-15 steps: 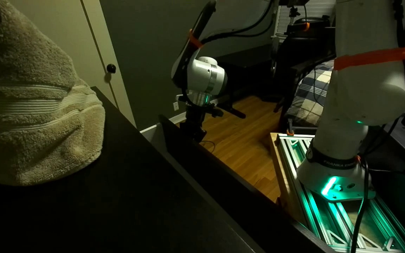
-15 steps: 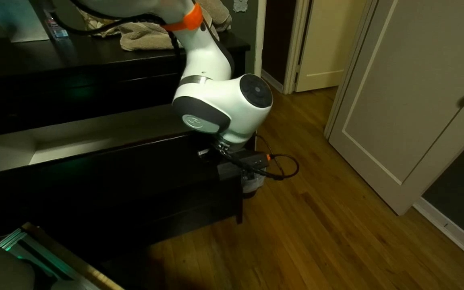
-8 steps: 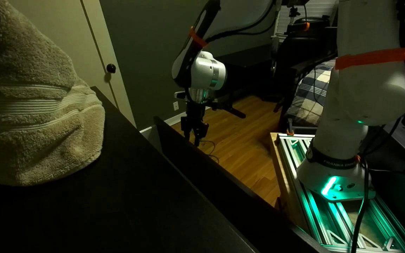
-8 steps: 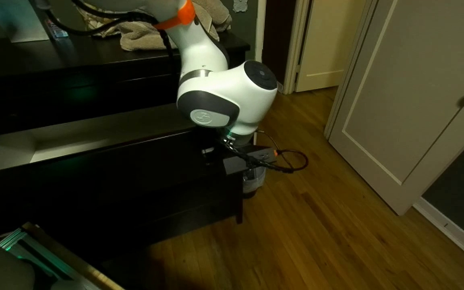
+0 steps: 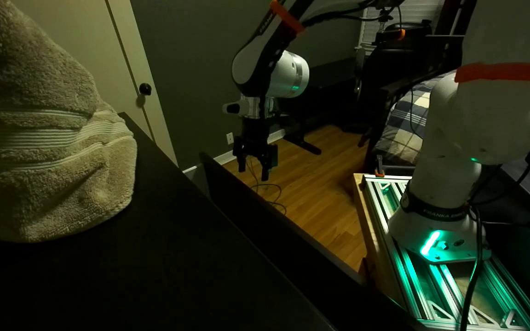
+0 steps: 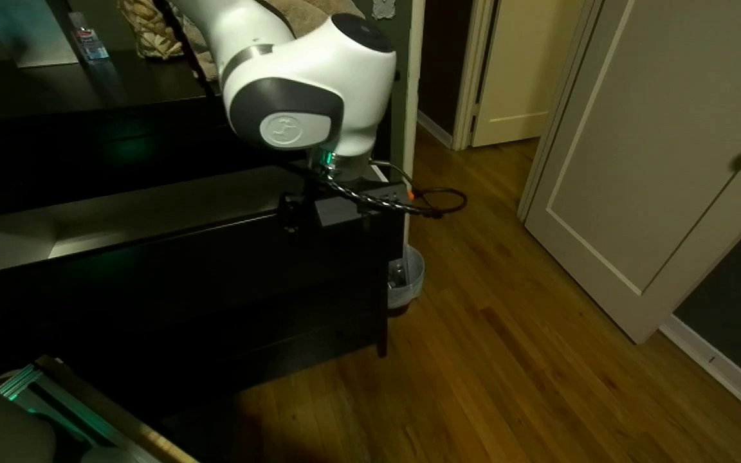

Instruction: Open the drawer

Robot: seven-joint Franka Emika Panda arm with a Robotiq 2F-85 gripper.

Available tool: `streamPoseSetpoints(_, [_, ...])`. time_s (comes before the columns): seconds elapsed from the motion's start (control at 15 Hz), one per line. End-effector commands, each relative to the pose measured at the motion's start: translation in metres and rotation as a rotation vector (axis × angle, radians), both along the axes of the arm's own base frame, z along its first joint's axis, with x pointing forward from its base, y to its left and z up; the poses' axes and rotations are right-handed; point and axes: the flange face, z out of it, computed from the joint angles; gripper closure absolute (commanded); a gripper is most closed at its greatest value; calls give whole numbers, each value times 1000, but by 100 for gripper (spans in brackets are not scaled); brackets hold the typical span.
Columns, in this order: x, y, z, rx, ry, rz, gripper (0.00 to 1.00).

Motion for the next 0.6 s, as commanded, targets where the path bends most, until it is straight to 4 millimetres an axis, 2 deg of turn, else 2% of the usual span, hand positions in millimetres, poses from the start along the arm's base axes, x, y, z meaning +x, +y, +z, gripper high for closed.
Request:
streamPoseSetpoints(0.0, [-10, 51, 26, -15, 11, 67, 0])
streamPoseSetpoints(0.27, [-7, 97, 54, -26, -24, 105, 0])
streamPoseSetpoints(0.53, [-5, 121, 87, -12, -60, 34, 0])
